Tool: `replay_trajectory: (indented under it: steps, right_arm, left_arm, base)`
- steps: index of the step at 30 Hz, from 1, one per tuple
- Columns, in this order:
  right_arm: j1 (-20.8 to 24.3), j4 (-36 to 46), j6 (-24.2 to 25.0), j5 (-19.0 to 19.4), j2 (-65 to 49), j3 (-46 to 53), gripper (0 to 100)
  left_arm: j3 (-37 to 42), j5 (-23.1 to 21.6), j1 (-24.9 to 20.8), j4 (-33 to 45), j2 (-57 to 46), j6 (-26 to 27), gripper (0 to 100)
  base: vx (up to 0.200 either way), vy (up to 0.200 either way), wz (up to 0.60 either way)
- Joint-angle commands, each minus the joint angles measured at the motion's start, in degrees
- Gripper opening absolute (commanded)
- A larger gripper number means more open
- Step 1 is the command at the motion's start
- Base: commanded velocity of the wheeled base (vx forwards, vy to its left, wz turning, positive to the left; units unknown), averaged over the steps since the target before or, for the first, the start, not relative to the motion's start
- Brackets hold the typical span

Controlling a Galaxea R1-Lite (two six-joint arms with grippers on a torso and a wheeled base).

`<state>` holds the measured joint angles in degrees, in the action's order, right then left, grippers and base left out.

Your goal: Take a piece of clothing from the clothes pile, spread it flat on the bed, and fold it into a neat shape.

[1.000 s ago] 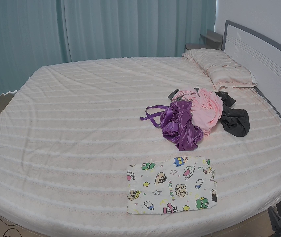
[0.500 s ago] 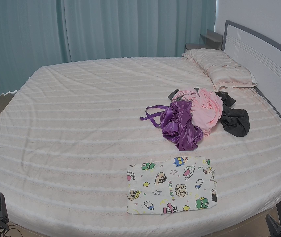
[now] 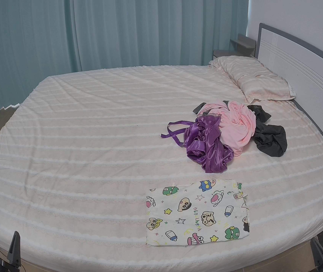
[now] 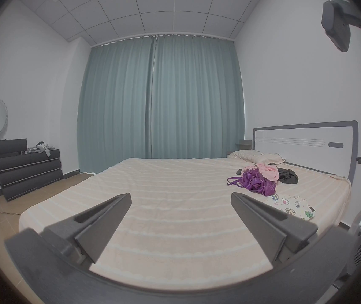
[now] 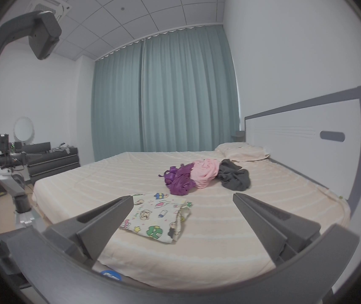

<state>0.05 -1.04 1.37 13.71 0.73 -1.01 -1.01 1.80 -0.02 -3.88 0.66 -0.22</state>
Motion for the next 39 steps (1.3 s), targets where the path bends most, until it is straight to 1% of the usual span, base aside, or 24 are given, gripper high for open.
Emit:
replay_trajectory:
  steps: [1, 2, 3, 4, 5, 7, 10, 12, 13, 15, 16, 18, 19, 20, 23, 26, 27, 33, 36, 39]
  right_arm:
    - [-0.05, -0.55, -1.37, -2.20, -0.56, 0.48, 100]
    - [-0.05, -0.63, -1.45, -2.38, -0.56, 0.48, 100]
    - [-0.05, -0.81, -2.24, -4.31, -0.56, 0.57, 100]
    - [-0.05, -0.90, -2.77, -5.01, -0.56, 0.66, 100]
    - [-0.05, -0.90, -3.12, -5.36, -0.56, 0.66, 100]
    - [-0.05, -0.90, -3.83, -5.45, -0.56, 0.66, 100]
    - [-0.05, -0.72, -3.91, -5.45, -0.56, 0.57, 100]
    - [-0.05, -0.37, -3.56, -5.10, -0.56, 0.40, 100]
    - [-0.05, -0.19, -2.42, -4.40, -0.56, 0.31, 100]
    - [-0.05, -0.63, 0.74, -2.73, -0.56, 0.48, 100]
    - [0.04, -0.46, 1.18, -1.76, -0.56, 0.40, 100]
    - [0.13, -0.72, 1.18, -0.71, -0.64, 0.57, 100]
    - [0.13, -0.81, 1.18, -0.71, -0.56, 0.57, 100]
    - [0.04, -0.90, 1.18, -0.44, -0.56, 0.57, 100]
    - [0.04, -0.81, 1.18, -0.27, -0.56, 0.57, 100]
    - [0.04, -0.81, 1.27, 0.08, -0.56, 0.57, 100]
    - [0.04, -0.72, 1.18, 0.79, -0.56, 0.48, 100]
    - [0.04, -0.28, 1.10, 1.40, -0.64, 0.40, 100]
    - [0.04, -0.46, 1.18, 1.75, -0.64, 0.40, 100]
    - [0.04, -0.81, 1.45, 4.22, -0.64, 0.57, 100]
  left_arm:
    - [1.01, 1.27, 0.02, 0.01, -0.66, 0.22, 100]
    - [1.01, 1.45, 0.02, 0.01, -0.66, 0.22, 100]
    - [1.01, 4.17, 0.02, 0.01, -0.66, 0.66, 100]
    - [1.01, 5.93, 0.02, 0.01, -0.66, 1.45, 100]
    - [1.01, 6.28, 0.02, 0.01, -0.66, 1.98, 100]
    - [1.01, 6.46, 0.02, 0.01, -0.66, 2.07, 100]
    - [1.01, 7.86, 0.02, 0.01, -0.66, 2.15, 100]
    - [1.01, 8.74, 0.02, 0.01, -0.66, 2.33, 100]
    - [1.01, 9.01, 0.02, 0.01, -0.66, 2.59, 100]
    - [1.01, 7.95, 0.02, 0.01, -0.66, 2.94, 100]
    - [1.01, 7.16, 0.02, 0.01, -0.66, 2.94, 100]
    - [1.01, 5.14, 0.02, 0.01, -0.66, 2.68, 100]
    - [1.01, 4.88, 0.02, 0.01, -0.66, 2.68, 100]
    - [1.01, 2.94, 0.02, 0.01, -0.66, 2.68, 100]
    - [1.01, 0.57, 0.02, 0.01, -0.66, 2.15, 100]
    - [1.01, 0.04, 0.02, 0.01, -0.66, 1.19, 100]
    - [1.01, -0.57, 0.02, 0.01, -0.66, 0.13, 100]
    - [1.01, -0.57, 0.02, 0.01, -0.66, -0.13, 100]
    - [1.01, -0.13, 0.02, 0.01, -0.66, -1.71, 100]
    - [1.01, -0.05, 0.02, 0.01, -0.66, -1.71, 100]
  base:
    - [0.000, 0.000, 0.00]
    - [0.000, 0.000, 0.00]
    - [0.000, 0.000, 0.00]
    - [0.000, 0.000, 0.00]
    - [0.000, 0.000, 0.00]
    - [0.000, 0.000, 0.00]
    - [0.000, 0.000, 0.00]
    - [0.000, 0.000, 0.00]
    - [0.000, 0.000, 0.00]
    - [0.000, 0.000, 0.00]
    - [0.000, 0.000, 0.00]
    - [0.000, 0.000, 0.00]
    - [0.000, 0.000, 0.00]
    - [0.000, 0.000, 0.00]
    - [0.000, 0.000, 0.00]
    - [0.000, 0.000, 0.00]
    - [0.000, 0.000, 0.00]
    - [0.000, 0.000, 0.00]
    - [0.000, 0.000, 0.00]
    - [0.000, 0.000, 0.00]
